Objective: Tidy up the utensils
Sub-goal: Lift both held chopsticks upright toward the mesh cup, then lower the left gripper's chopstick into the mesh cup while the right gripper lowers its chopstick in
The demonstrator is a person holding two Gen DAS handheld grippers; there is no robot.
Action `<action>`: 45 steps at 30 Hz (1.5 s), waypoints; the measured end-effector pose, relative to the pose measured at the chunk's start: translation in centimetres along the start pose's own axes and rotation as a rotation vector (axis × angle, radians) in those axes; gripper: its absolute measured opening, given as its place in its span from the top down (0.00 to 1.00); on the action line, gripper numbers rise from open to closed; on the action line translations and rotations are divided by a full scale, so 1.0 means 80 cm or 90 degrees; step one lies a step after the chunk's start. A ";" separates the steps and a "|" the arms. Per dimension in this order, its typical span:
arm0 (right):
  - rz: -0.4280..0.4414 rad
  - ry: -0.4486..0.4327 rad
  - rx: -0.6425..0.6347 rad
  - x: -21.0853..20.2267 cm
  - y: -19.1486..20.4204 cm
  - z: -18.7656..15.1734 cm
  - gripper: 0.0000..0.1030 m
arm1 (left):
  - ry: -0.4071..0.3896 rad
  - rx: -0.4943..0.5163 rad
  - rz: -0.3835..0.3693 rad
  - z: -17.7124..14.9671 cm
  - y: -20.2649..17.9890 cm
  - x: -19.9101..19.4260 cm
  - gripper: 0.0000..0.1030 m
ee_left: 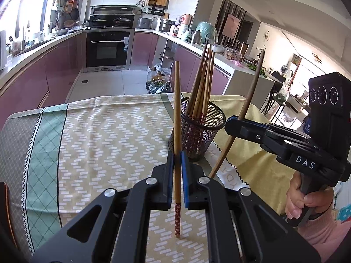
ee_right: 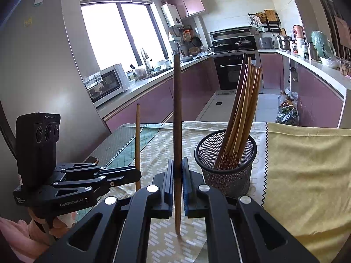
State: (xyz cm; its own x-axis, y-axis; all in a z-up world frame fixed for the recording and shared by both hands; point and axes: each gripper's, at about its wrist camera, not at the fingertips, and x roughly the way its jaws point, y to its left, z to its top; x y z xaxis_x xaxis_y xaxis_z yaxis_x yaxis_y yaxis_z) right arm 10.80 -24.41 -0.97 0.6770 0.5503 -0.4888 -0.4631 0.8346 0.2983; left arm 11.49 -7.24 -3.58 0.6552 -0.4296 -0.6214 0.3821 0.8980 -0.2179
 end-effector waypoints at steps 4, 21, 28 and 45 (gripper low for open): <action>-0.002 -0.008 -0.002 -0.004 -0.001 0.004 0.94 | -0.004 -0.001 -0.001 0.003 0.000 -0.002 0.93; -0.010 -0.035 -0.015 -0.016 -0.004 0.020 0.94 | -0.026 -0.001 -0.013 0.016 -0.002 -0.009 0.93; -0.014 -0.043 -0.018 -0.021 -0.003 0.024 0.94 | -0.031 0.005 -0.013 0.020 -0.003 -0.006 0.93; -0.017 -0.065 -0.024 -0.034 -0.003 0.036 0.94 | -0.055 0.022 -0.015 0.039 -0.014 -0.014 0.93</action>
State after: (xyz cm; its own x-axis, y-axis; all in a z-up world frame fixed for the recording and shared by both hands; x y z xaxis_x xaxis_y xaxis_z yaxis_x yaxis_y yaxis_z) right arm 10.76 -26.04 2.65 0.7430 0.5297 -0.4091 -0.4646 0.8482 0.2543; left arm 12.36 -8.02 -0.31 0.6993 -0.4585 -0.5484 0.4189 0.8845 -0.2052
